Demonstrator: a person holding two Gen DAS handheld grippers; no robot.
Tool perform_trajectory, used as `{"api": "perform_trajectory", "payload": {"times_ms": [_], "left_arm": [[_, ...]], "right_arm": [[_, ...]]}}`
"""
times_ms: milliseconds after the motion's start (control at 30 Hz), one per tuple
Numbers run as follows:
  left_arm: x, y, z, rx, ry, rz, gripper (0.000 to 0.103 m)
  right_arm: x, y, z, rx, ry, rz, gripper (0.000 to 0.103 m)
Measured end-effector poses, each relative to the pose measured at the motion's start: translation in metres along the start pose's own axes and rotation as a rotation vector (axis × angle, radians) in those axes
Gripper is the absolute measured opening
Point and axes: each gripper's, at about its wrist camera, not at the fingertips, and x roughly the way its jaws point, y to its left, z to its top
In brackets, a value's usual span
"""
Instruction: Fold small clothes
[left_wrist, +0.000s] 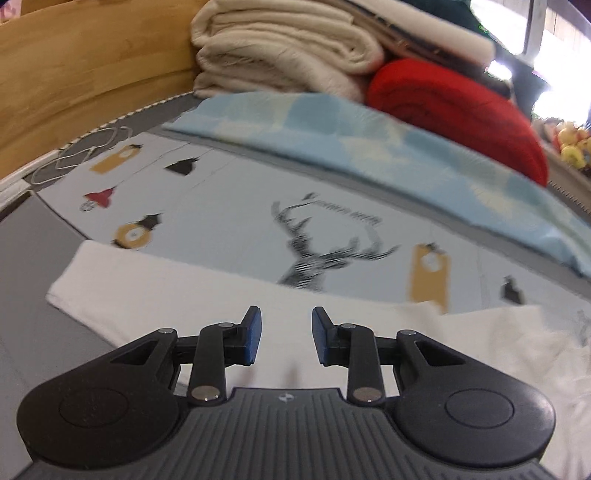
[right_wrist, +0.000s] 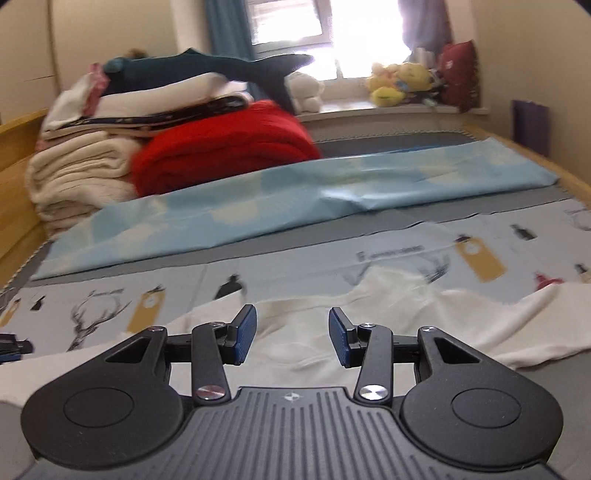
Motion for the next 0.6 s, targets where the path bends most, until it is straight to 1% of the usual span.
{"api": "perform_trajectory", "payload": {"times_ms": [33,67,100,133,167,233,300,367,400,467,533,567,600], "left_arm": [[0.004,0.011,0.0,-0.007,0.003,0.011,0.034],[0.01,0.027,0.001,-0.034,0.012,0.015,0.034],[0.015,0.043,0.003,-0.074,0.022,0.013,0.034],[0.019,0.059,0.005,-0.121,0.029,0.012,0.034],[0.023,0.075,0.005,-0.169,0.038,0.017,0.035],[0.035,0.109,0.001,-0.295,0.074,0.054,0.035],[0.046,0.133,-0.008,-0.396,0.131,0.098,0.035],[0.053,0.148,-0.014,-0.454,0.163,0.161,0.035],[0.055,0.154,-0.015,-0.484,0.168,0.173,0.035],[0.058,0.166,-0.016,-0.555,0.175,0.17,0.035],[0.061,0.174,-0.021,-0.623,0.172,0.149,0.035],[0.063,0.171,-0.022,-0.627,0.164,0.146,0.035],[0.063,0.165,-0.022,-0.607,0.157,0.151,0.035]], "right_arm": [[0.007,-0.002,-0.005,0.031,0.058,0.007,0.045],[0.013,-0.005,-0.01,0.068,0.116,0.035,0.045],[0.019,-0.007,-0.013,0.091,0.154,0.056,0.045],[0.022,-0.008,-0.014,0.097,0.173,0.064,0.045],[0.026,-0.008,-0.014,0.082,0.173,0.067,0.045],[0.032,-0.01,-0.013,0.046,0.167,0.047,0.045],[0.038,-0.018,-0.013,0.045,0.175,0.033,0.045],[0.045,-0.028,-0.016,0.055,0.206,0.004,0.045],[0.048,-0.032,-0.015,0.06,0.226,-0.015,0.045],[0.051,-0.038,-0.017,0.066,0.253,-0.024,0.045],[0.054,-0.04,-0.02,0.056,0.267,-0.029,0.045],[0.056,-0.041,-0.021,0.056,0.27,-0.032,0.045],[0.057,-0.042,-0.022,0.059,0.277,-0.033,0.045]]}}
